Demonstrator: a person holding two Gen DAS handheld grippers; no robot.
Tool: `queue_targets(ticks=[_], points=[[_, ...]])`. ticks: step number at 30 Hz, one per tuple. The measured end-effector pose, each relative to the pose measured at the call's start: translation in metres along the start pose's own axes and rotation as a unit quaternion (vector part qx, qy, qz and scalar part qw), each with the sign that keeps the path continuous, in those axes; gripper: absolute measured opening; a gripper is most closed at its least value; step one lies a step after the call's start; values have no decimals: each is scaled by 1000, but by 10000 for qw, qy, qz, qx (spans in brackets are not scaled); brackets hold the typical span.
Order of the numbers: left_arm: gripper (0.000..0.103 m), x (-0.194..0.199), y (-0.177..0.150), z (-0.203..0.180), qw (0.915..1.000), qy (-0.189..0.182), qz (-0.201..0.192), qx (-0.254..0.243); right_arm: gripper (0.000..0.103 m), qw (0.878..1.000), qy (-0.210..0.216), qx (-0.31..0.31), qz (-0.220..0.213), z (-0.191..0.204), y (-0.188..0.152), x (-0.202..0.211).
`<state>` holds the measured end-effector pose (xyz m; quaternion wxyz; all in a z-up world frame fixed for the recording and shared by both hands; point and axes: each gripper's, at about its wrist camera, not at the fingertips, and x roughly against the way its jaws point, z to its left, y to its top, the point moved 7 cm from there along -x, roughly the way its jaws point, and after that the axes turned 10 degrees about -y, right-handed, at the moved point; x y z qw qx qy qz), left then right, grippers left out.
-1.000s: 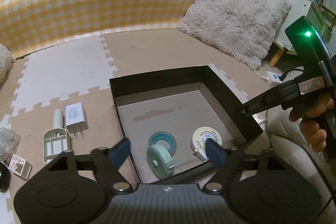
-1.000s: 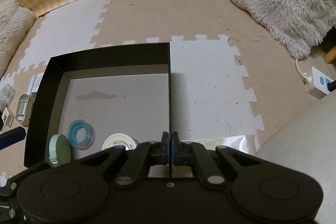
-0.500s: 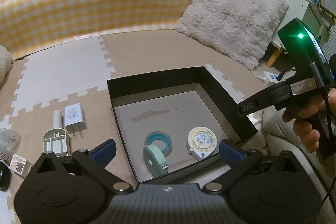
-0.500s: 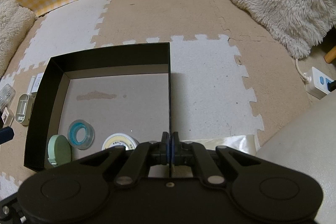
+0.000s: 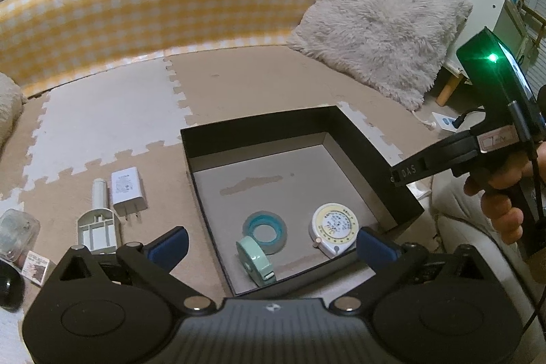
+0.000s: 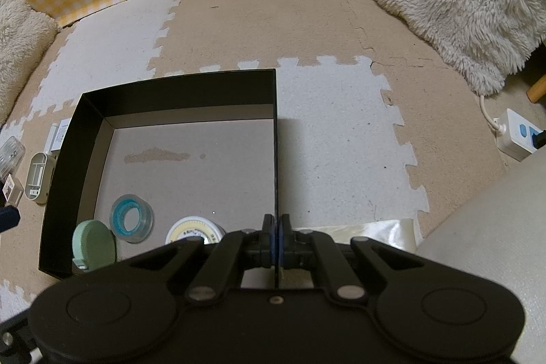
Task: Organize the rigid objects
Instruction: 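Withdraw the open left gripper from the box toward the black mouse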
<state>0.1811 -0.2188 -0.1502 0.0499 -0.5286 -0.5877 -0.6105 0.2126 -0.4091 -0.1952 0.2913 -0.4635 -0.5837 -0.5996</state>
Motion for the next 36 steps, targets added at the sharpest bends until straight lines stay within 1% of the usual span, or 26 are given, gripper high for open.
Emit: queue_targets(ticks=[6,13,16,19,23,29,32,36], points=[[103,9,6,10,9999,37,-115,90,3,10000,3,-4,1,0,0,0],[103,18,11,38,9986,287,-244,383,3,10000,7,-6,1,1,0,0],[103,25,14,56,9968,500,-354,520,3,10000,9,-8,1,1,0,0],[103,33,15,78,9929,808,-478,728,3,10000,8,-6,2,1,0,0],[103,43,14,110,9858,1263,-606,927,3,10000,8,-6,1,0,0,0],[103,60,7,161,9710,1922,-719,1224,3,10000,6,-3,2,0,0,0],[103,67,-2,187,9621,2204,-724,1430,3,10000,9,-5,2,0,0,0],[103,74,-22,222,9457,2545,-684,1904,3,10000,7,-5,3,0,0,0]])
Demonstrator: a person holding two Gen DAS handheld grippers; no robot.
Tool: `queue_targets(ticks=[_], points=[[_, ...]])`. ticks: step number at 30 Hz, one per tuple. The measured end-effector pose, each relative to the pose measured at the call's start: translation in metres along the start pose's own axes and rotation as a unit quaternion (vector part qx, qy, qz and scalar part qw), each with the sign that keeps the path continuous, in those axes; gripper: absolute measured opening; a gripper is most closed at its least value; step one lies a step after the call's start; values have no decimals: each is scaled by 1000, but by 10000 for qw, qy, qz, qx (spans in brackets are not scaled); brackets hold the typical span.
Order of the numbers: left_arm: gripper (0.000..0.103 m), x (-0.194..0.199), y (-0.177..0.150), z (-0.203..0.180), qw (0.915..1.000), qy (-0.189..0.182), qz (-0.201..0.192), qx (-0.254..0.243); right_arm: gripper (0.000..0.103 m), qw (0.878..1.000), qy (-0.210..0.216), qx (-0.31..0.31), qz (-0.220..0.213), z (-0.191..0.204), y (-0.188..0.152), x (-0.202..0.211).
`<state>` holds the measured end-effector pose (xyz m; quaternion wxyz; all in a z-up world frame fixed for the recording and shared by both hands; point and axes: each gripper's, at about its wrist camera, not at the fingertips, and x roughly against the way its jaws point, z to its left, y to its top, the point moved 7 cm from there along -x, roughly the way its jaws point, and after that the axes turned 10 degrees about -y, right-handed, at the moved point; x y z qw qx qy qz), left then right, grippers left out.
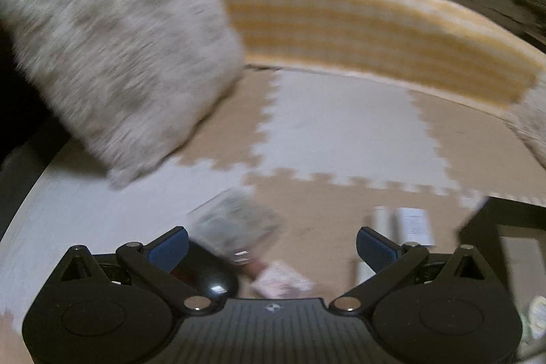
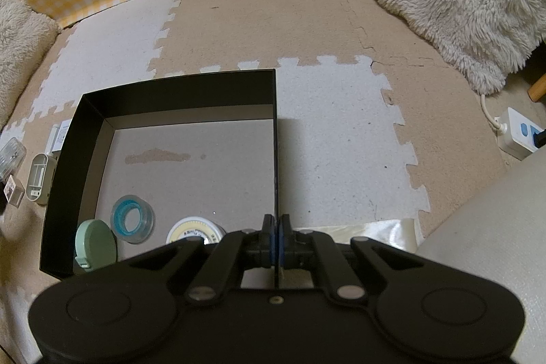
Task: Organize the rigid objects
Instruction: 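Withdraw the open left gripper from the box toward the black mouse, then lower the left gripper onto the black mouse and close on it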
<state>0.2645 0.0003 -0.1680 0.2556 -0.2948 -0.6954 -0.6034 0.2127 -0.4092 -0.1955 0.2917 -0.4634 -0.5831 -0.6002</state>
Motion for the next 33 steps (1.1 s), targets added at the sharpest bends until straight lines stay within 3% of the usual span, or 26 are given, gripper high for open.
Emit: queue_targets(ticks=[9,17,23,27,33], points=[[103,-19,-28,48,9955,449,126,824,3,10000,1,1,0,0,0,0],[82,-22,-40,60,9928,601,232,1006,3,10000,0,3,7,0,0,0],[80,-26,-42,64,9890,557,130,1361,3,10000,-8,25,16,1,-1,-1],[82,-28,-42,75,9775,567,-21,2031,3,10000,-15,37,17,1,-1,-1],[81,-29,-38,83,9746,771,-106,2099,3,10000,-21,48,18,1,-2,0]])
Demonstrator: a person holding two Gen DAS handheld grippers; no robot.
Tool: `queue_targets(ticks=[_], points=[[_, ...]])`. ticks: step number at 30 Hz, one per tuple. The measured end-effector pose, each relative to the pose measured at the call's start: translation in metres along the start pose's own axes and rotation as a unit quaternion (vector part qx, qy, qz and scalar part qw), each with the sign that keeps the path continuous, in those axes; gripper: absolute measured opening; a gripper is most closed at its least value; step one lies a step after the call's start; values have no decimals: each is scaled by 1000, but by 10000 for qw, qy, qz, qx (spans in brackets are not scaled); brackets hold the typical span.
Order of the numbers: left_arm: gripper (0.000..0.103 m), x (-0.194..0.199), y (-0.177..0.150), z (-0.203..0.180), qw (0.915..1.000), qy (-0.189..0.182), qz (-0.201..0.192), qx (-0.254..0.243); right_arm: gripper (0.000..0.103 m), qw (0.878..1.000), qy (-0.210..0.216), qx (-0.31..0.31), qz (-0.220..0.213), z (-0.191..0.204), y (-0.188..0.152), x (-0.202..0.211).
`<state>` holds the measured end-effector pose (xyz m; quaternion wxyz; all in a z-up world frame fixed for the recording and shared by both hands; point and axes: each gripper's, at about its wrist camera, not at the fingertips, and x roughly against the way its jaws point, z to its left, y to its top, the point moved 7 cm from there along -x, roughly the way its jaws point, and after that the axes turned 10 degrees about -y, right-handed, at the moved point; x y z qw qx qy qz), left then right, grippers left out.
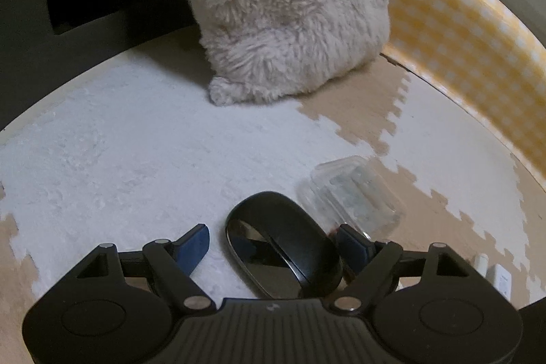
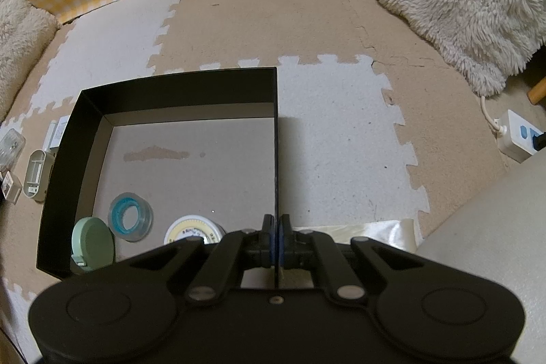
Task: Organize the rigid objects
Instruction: 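Lower the left gripper onto the black mouse and close on it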
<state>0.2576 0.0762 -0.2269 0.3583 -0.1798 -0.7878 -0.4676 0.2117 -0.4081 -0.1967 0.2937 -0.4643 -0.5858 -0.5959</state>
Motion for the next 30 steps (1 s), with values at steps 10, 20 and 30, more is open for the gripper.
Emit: queue_targets(ticks=[10,20,30], points=[[71,6,-3,-1,9998,17,13,186,3,10000,-1,16,20,0,1,-2],[64,22,3,-25,9991,-303,-195,-217,3,10000,-2,5,28,-1,1,-2],[61,39,10,-48,9957,-751,-323,-439,3,10000,2,-21,33,-1,1,-2]])
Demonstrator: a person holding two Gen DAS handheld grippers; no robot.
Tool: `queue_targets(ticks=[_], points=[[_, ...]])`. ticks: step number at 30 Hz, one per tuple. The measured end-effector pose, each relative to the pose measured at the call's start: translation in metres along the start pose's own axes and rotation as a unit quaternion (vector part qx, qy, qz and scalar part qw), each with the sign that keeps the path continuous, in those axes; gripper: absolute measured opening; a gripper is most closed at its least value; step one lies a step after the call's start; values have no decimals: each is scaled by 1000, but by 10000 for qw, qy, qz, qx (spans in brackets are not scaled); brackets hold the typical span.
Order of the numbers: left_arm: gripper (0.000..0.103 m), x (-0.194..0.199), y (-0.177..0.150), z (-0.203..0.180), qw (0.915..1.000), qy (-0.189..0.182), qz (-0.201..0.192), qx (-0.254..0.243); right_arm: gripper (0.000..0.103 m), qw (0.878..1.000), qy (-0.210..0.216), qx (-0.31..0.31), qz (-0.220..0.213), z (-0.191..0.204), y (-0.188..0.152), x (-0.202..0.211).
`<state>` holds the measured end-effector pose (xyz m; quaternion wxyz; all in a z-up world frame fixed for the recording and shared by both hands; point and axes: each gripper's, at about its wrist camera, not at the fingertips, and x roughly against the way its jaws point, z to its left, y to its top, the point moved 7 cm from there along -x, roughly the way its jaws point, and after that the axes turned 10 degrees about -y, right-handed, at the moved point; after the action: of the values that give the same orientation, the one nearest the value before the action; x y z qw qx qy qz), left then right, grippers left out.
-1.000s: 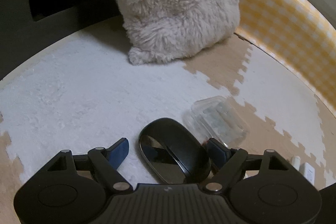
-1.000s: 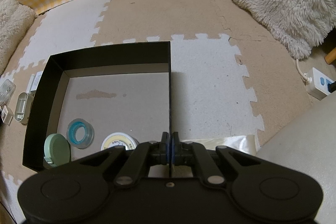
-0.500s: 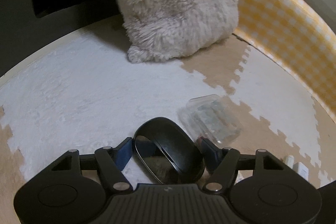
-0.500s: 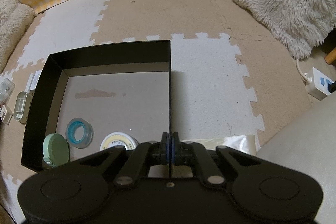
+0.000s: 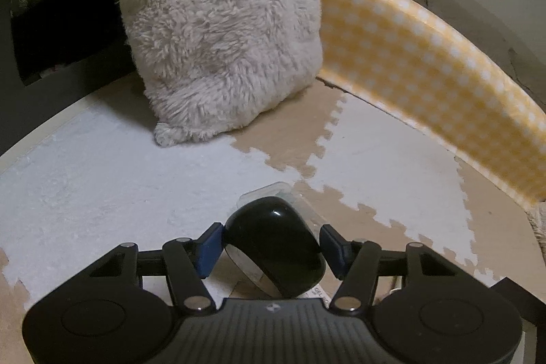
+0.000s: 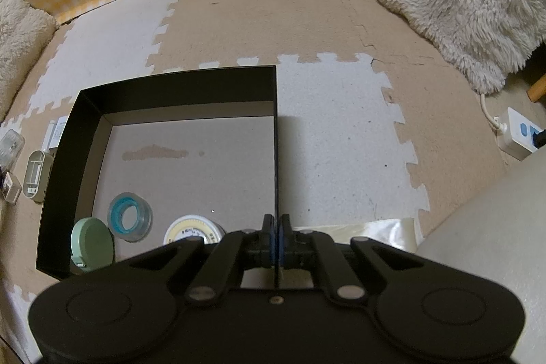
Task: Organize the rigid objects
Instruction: 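Lower the left gripper onto the black mouse and close on it, then carry the black mouse with the left gripper into the box and release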
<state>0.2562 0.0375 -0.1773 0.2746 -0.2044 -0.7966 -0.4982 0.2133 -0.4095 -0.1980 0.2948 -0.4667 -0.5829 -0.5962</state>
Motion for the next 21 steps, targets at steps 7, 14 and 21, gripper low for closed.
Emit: queue_targets(ticks=[7,14,21], points=[[61,6,2,-12,9995,-304,2,-34,3,10000,25,-12,0,-1,0,0],[61,14,-2,-47,9958,-859,115,-297,3,10000,35,-22,2,-2,0,0],[61,23,-20,-102,9838,-1564,380,-794,4,9998,142,-107,-29,-4,0,4]])
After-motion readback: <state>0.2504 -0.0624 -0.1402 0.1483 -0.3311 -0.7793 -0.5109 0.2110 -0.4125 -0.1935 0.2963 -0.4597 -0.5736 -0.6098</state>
